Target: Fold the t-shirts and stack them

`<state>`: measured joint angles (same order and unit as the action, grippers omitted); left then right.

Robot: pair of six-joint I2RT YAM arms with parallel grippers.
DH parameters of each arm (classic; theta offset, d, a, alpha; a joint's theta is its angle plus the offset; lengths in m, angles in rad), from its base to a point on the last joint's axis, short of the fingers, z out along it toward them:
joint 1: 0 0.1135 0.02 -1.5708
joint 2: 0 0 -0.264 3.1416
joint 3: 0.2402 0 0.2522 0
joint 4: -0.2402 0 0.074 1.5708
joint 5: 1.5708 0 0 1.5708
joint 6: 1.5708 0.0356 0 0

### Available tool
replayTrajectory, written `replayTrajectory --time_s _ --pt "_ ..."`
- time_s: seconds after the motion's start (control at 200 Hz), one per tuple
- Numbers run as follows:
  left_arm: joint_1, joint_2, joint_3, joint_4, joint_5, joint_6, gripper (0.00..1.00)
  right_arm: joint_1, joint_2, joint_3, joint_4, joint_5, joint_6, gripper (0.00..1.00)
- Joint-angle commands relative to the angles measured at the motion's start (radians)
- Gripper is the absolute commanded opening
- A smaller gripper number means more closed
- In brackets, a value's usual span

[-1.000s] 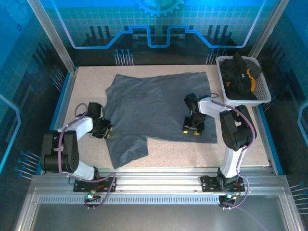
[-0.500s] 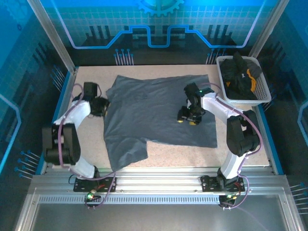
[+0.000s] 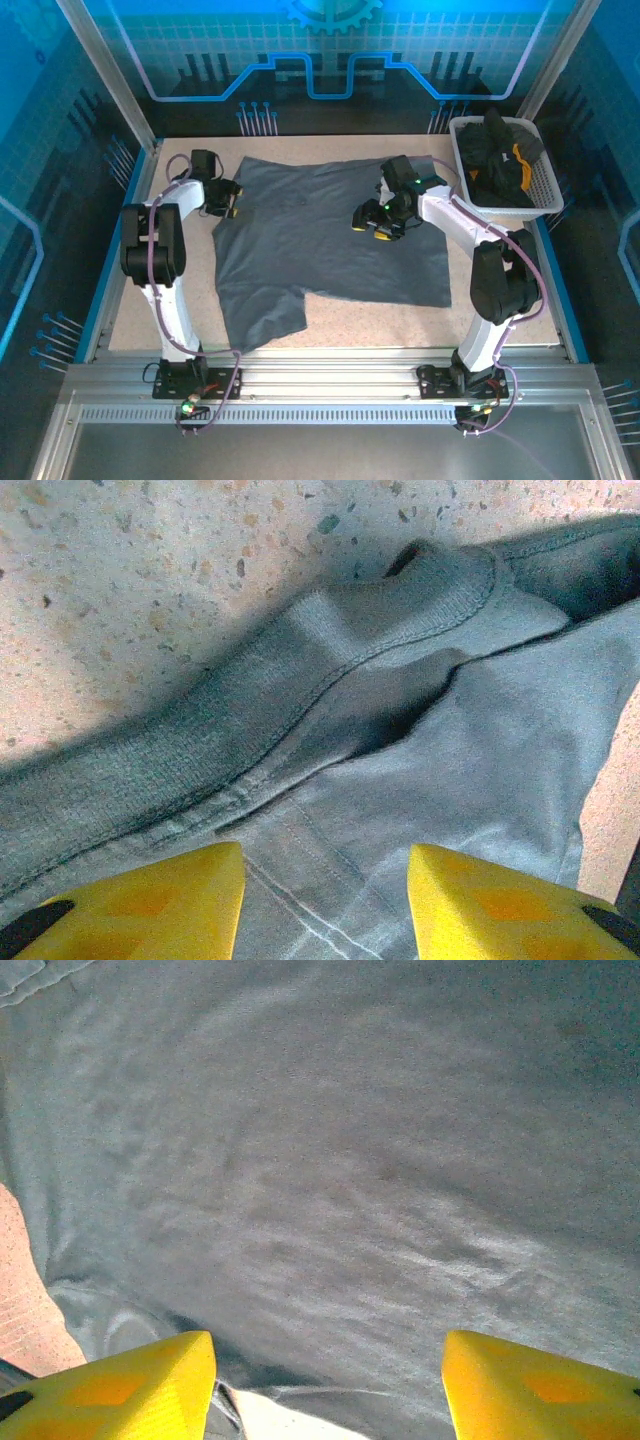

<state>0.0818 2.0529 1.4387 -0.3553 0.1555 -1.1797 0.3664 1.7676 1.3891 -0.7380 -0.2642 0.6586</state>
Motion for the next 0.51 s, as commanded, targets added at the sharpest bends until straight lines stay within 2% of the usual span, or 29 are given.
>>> replayTrajectory --time_s 0.0,0.3,0.5 --pt "-0.007 -0.02 0.017 -0.087 -0.044 0.005 0.48 0.014 0.022 0.004 0.02 -0.028 0.029 0.63" --pt "-0.017 0.02 0.02 -0.085 -0.024 0.018 0.48 0.019 0.06 0.033 0.007 -0.029 0.032 0.63" --pt "-0.019 0.053 0.033 -0.053 -0.004 0.026 0.44 0.018 0.069 0.015 0.0 -0.029 0.026 0.63"
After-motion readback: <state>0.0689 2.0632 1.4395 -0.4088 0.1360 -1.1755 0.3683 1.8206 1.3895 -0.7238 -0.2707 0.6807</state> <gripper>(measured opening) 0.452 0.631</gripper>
